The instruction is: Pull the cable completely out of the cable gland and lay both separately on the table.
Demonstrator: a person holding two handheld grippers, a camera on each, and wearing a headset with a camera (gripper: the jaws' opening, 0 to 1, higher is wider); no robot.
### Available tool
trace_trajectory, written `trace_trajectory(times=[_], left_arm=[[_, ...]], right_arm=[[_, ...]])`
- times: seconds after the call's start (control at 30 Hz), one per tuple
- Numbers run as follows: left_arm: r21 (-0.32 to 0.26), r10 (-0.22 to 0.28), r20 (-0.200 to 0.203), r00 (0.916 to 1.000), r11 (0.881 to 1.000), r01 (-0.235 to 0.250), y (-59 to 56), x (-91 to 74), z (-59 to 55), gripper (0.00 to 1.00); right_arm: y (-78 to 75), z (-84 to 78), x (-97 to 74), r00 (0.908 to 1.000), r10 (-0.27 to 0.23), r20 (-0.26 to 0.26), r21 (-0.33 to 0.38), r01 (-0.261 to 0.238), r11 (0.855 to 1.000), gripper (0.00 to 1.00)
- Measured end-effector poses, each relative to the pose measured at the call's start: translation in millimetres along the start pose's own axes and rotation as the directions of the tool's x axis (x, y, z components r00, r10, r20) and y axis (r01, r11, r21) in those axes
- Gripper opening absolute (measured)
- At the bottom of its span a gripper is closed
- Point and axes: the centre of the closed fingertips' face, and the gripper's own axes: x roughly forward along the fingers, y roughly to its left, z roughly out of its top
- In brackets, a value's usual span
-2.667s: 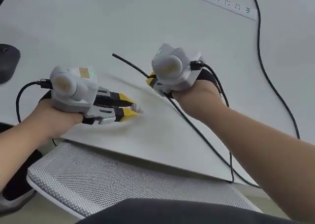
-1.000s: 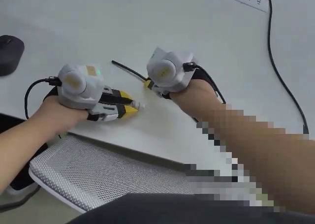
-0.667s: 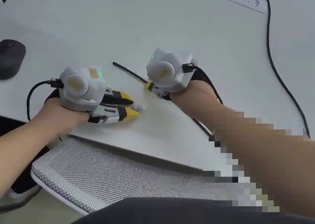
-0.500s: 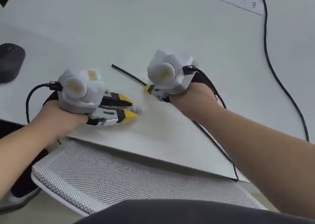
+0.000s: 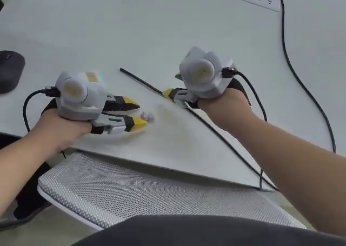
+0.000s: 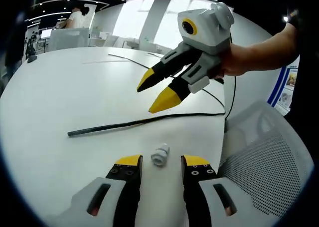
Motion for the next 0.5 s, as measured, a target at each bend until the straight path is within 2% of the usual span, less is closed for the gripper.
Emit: trace_trajectory(times=[0.23,0.4,0.5], left_arm=[[-0.006,0.012,0.010,0.9999,1.000,-0.012,-5.0,-16.9,6.1,0.38],[-0.018,0.024,0.039,0.9990,1.000,-0.023,-11.0,-30.7,19.7,0.45],[-0.023,0.027,0.049,0.9985,0.999,-0.026,-14.7,-36.5,25.6,0.48]], right_arm=[[-3.1,-0.2,-34.5,0.9949,-0.029,0.097,0.109,0.019,0.994,0.39],[-4.4,-1.6,-60.8,0.9856,-0.044,0.163,0.172,0.015,0.985,0.48],[-2.6,-6.5,-74.7,0.9825,-0.047,0.180,0.187,0.013,0.982,0.52]])
